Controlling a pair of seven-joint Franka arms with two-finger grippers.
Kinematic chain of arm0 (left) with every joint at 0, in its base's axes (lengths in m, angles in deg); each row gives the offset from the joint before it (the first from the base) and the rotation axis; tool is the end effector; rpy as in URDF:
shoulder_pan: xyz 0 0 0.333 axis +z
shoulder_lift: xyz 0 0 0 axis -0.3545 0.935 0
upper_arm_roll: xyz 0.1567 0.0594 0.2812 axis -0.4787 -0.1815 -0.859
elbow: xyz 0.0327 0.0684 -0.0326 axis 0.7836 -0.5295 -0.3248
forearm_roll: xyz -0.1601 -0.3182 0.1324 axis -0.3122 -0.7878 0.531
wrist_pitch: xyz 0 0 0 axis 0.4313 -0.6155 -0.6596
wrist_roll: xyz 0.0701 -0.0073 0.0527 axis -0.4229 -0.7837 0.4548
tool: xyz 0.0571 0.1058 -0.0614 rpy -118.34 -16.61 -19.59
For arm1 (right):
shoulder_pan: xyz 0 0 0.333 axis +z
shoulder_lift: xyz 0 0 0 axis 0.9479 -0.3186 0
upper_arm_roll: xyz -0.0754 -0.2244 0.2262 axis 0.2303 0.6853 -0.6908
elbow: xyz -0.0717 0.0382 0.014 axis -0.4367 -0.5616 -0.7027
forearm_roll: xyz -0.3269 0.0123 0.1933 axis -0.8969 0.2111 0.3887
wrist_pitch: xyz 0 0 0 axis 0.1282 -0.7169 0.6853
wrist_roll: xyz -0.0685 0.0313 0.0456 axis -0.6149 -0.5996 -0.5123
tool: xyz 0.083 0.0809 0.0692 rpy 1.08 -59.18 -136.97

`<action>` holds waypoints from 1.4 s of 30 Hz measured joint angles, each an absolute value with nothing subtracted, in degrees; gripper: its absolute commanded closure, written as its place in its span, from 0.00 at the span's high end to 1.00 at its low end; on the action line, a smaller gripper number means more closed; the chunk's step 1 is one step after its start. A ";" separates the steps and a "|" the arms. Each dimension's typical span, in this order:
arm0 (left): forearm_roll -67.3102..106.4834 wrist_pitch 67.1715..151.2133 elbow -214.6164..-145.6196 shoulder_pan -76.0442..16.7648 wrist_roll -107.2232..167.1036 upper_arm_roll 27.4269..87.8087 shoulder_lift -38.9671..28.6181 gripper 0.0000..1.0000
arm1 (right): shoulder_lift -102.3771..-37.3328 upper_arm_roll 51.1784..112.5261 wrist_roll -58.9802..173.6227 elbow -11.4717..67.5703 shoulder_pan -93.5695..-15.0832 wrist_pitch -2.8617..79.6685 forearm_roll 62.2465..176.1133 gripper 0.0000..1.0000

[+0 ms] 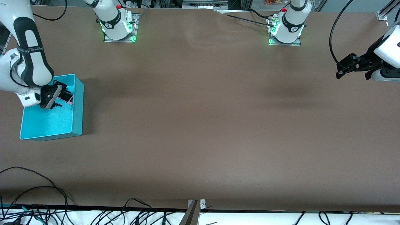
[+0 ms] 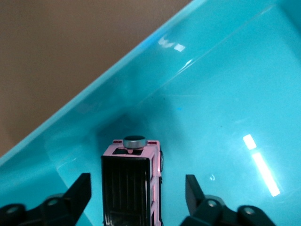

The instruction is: Wind and store pink jeep toy

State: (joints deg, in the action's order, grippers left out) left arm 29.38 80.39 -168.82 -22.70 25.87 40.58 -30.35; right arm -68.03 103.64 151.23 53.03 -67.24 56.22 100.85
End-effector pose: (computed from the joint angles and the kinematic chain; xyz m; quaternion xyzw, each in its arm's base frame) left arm 0.5399 -0.0276 0.6149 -0.9999 0.0064 0.0048 0.0071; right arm 0.5000 -0.2034 0.2187 -0.8505 -0.5199 0.0173 0.0779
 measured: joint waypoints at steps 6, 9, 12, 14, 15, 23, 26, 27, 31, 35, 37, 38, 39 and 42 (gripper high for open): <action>29.38 80.39 -168.82 -22.70 25.87 40.58 -30.35 1.00 | -67.10 103.67 149.89 49.31 -67.25 50.27 101.37 1.00; 29.38 80.39 -168.82 -22.70 25.87 40.58 -30.35 1.00 | -65.92 103.67 147.65 47.07 -67.25 46.88 101.41 1.00; 29.38 80.39 -168.82 -22.70 25.87 40.59 -30.35 1.00 | -64.35 103.67 144.71 45.21 -67.22 44.04 101.42 1.00; 29.38 80.39 -168.82 -22.70 25.87 40.58 -30.35 1.00 | -63.06 103.64 142.42 44.28 -67.15 42.77 101.42 1.00; 29.38 80.39 -168.82 -22.70 25.87 40.58 -30.35 1.00 | -62.55 103.63 141.57 44.01 -67.08 42.45 101.42 1.00; 29.38 80.39 -168.82 -22.70 25.87 40.59 -30.35 1.00 | -57.24 103.42 131.89 42.55 -64.40 40.52 101.43 1.00; 29.38 80.39 -168.82 -22.70 25.87 40.59 -30.35 1.00 | -55.48 103.32 127.55 41.74 -62.87 38.99 101.43 1.00; 29.38 80.39 -168.82 -22.70 25.87 40.59 -30.35 1.00 | -55.02 103.29 126.23 41.41 -62.36 38.49 101.43 1.00; 29.38 80.39 -168.82 -22.70 25.87 40.59 -30.35 1.00 | -53.65 103.20 121.19 40.02 -60.10 37.17 101.41 1.00; 29.38 80.39 -168.82 -22.70 25.87 40.59 -30.35 1.00 | -53.20 103.17 115.88 38.39 -58.19 35.35 101.33 1.00; 29.38 80.39 -168.82 -22.70 25.87 40.59 -30.35 1.00 | -53.20 103.16 112.41 37.40 -57.44 33.74 101.32 1.00; 29.38 80.39 -168.82 -22.70 25.87 40.58 -30.35 1.00 | -53.20 103.16 110.67 36.95 -57.14 32.99 101.30 1.00; 29.38 80.39 -168.82 -22.70 25.87 40.59 -30.35 1.00 | -53.21 103.16 108.92 36.44 -56.89 32.22 101.22 1.00; 29.38 80.39 -168.82 -22.70 25.87 40.58 -30.35 1.00 | -53.20 103.06 103.79 34.27 -56.27 30.00 100.10 1.00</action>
